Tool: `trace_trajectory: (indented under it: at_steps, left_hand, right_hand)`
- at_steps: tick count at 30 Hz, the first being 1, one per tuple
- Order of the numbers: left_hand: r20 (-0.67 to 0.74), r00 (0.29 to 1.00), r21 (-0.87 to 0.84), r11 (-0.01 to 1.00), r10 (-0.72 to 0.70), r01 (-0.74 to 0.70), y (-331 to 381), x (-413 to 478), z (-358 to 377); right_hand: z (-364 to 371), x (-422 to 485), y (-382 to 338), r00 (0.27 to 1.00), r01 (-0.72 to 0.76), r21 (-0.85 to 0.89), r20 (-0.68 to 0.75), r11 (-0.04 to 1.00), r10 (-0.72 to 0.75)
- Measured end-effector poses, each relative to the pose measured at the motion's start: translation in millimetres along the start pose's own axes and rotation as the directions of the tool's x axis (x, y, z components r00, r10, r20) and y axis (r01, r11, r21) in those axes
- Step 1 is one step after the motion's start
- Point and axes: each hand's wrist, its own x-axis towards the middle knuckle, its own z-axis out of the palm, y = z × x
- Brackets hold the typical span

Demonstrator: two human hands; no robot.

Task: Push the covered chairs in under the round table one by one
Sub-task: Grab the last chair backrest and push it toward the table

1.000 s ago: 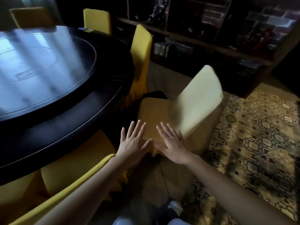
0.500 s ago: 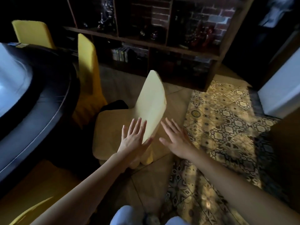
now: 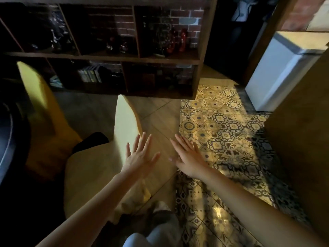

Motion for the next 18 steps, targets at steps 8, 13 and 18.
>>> trace_trajectory:
  at_steps: [8,13,18]
  left_hand:
    - [-0.031,0.998,-0.09,0.994,0.057,-0.06,21.6,135.4,16.1]
    - [-0.031,0.999,-0.119,0.993,0.023,-0.026,18.7,205.2,15.9]
    - [-0.022,0.997,-0.108,0.992,-0.068,0.065,0.9,237.6,10.9]
  right_hand:
    - [-41.1,94.6,67.8,0.998,-0.058,-0.058,0.032,0.997,0.06]
    - [-68.9,158.3,93.4,0.999,-0.021,-0.101,0.037,0.995,0.025]
    - [-76.8,207.6,96.7,0.997,0.041,-0.094,0.073,0.995,-0.034]
